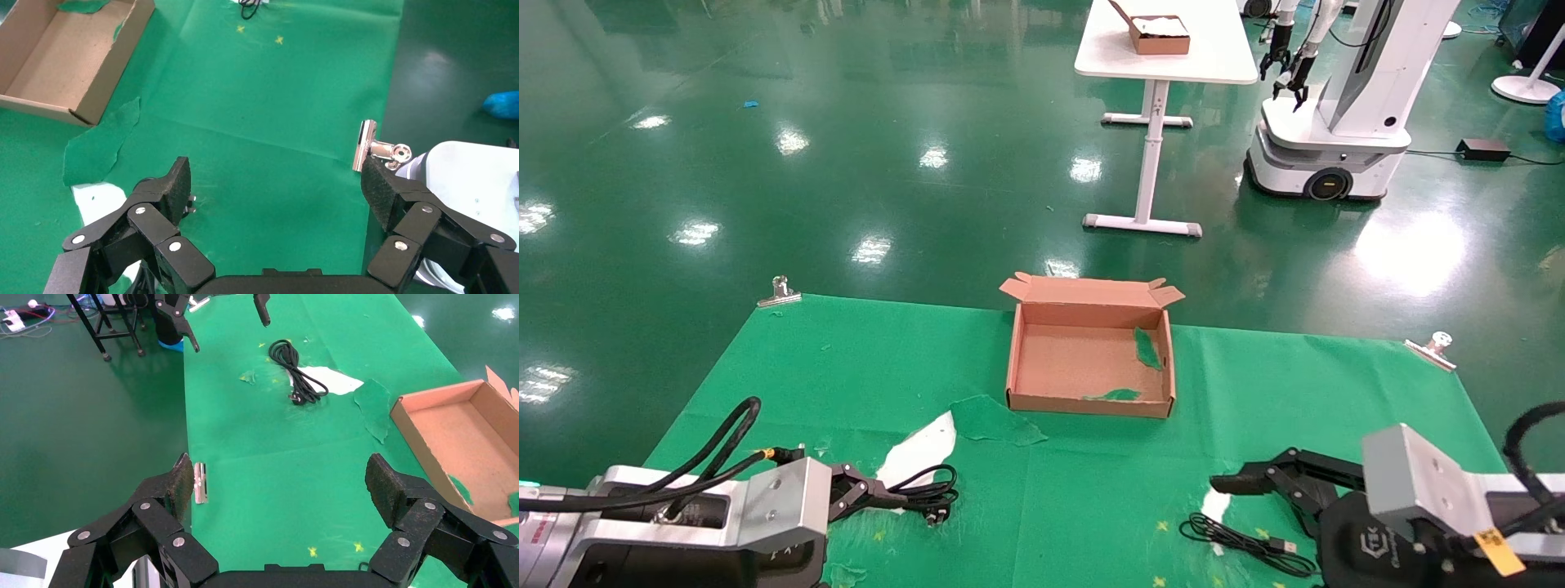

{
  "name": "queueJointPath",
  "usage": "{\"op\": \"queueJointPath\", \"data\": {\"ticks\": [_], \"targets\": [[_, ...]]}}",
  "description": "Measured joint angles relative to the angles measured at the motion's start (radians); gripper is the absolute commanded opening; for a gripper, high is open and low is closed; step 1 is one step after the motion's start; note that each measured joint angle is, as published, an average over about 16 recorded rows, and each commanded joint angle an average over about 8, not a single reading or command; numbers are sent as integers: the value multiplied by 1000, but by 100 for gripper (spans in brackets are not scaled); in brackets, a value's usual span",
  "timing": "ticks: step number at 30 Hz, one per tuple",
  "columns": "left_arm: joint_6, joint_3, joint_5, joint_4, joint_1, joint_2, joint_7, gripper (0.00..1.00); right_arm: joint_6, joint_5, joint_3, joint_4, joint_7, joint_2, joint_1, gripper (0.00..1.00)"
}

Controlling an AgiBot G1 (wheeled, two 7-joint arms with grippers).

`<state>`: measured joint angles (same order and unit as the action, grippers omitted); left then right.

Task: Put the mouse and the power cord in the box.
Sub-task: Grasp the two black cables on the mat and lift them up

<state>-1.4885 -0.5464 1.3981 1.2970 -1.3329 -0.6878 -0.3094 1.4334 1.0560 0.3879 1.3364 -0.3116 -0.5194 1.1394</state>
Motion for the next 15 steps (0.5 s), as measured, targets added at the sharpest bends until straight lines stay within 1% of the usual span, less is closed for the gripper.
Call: {"op": "queueJointPath", "data": {"ticks": [15], "targets": [[0, 13, -34, 3, 15, 11, 8, 100, 3, -12, -4, 1, 4, 0, -6, 100]]}}
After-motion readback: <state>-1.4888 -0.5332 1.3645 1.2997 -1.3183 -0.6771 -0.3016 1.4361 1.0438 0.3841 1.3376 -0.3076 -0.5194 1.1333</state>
